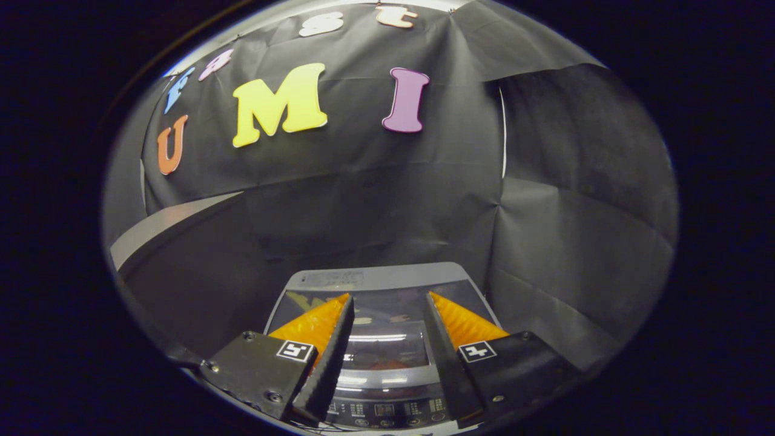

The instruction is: Put the clothes into the washing machine and then close the washing machine lid.

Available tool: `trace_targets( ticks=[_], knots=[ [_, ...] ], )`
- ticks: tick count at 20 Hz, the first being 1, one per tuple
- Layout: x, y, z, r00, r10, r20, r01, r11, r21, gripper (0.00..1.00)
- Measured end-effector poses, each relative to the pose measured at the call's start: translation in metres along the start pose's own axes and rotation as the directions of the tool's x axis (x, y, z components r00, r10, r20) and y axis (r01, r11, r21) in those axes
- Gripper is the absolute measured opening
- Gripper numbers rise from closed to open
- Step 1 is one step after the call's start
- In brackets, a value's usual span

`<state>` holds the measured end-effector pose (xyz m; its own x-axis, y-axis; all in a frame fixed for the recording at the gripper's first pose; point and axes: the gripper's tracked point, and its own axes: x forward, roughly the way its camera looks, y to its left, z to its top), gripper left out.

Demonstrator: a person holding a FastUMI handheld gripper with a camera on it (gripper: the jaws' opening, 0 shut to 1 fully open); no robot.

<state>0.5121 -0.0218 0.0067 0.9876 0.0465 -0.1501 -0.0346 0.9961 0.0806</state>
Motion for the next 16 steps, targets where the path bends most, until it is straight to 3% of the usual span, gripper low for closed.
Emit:
trace_targets(
  ticks=[5, 10, 16],
  knots=[
    [-0.064, 0.014, -0.049, 1.000, 0.015, -0.028, -0.016, 1.000, -0.026, 0.73],
    [-0.177, 0.033, -0.089, 1.000, -0.005, -0.005, 0.005, 1.000, 0.004, 0.73],
    [-0.321, 0.060, -0.099, 0.999, -0.015, 0.039, 0.015, 1.000, 0.000, 0.77]
  ],
)
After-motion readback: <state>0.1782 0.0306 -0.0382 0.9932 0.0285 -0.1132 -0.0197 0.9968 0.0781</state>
